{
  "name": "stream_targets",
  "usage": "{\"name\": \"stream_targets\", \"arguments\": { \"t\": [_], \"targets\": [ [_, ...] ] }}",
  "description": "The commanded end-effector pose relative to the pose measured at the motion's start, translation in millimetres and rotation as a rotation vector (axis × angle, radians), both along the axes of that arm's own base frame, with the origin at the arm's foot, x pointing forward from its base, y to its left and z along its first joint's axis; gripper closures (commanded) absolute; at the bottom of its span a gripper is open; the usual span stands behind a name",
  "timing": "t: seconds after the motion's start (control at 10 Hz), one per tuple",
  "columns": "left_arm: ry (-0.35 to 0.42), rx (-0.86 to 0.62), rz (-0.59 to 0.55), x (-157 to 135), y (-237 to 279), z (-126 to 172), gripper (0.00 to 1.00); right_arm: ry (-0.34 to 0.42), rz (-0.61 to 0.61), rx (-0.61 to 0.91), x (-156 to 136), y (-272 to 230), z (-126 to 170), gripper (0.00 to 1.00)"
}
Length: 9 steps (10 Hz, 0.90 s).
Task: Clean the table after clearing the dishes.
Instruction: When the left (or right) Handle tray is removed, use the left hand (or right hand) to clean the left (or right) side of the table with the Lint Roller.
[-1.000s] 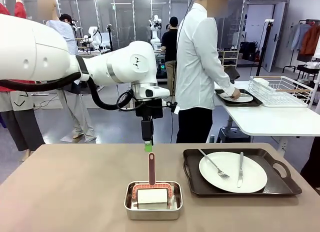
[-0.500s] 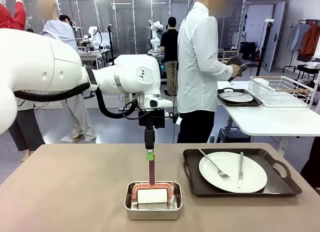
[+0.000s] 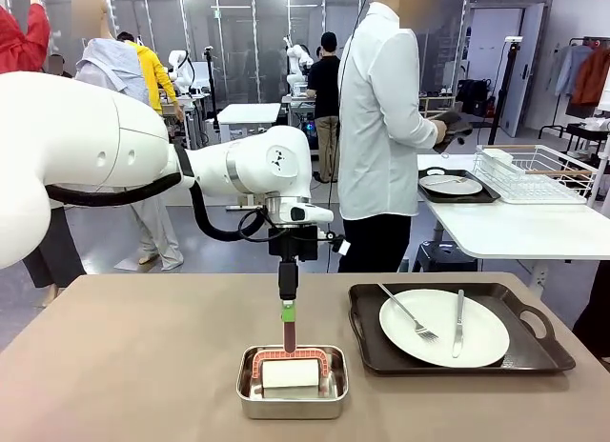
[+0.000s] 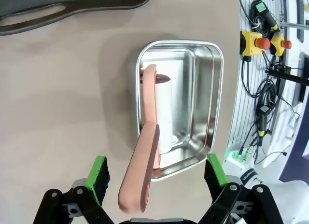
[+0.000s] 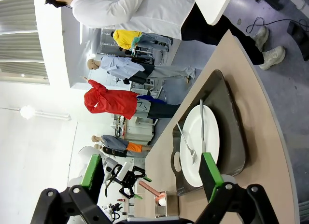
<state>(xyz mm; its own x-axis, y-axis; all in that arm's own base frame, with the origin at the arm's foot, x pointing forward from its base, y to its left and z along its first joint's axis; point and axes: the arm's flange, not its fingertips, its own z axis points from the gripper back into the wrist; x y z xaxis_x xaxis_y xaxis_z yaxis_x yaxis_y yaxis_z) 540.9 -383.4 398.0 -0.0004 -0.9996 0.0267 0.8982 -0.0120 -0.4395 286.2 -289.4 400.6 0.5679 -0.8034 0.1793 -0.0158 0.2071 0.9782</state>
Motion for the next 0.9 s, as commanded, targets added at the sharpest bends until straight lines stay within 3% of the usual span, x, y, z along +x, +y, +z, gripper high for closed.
{"name": "stream_targets", "arguments": {
  "t": [0.0, 0.3, 0.8],
  "targets": [
    [0.032, 0.030, 0.004, -9.3, 0.3, -1.2, 0.00, -0.011, -0.008, 0.010, -0.8, 0.0, 3.2, 0.00],
    [0.042, 0.027, 0.019, -11.8, -2.4, -7.9, 0.04, -0.011, -0.008, 0.010, -0.8, 0.0, 3.2, 0.00],
    [0.056, 0.031, 0.045, -11.1, -0.4, -6.6, 0.53, -0.011, -0.008, 0.010, -0.8, 0.0, 3.2, 0.00]
  ]
}}
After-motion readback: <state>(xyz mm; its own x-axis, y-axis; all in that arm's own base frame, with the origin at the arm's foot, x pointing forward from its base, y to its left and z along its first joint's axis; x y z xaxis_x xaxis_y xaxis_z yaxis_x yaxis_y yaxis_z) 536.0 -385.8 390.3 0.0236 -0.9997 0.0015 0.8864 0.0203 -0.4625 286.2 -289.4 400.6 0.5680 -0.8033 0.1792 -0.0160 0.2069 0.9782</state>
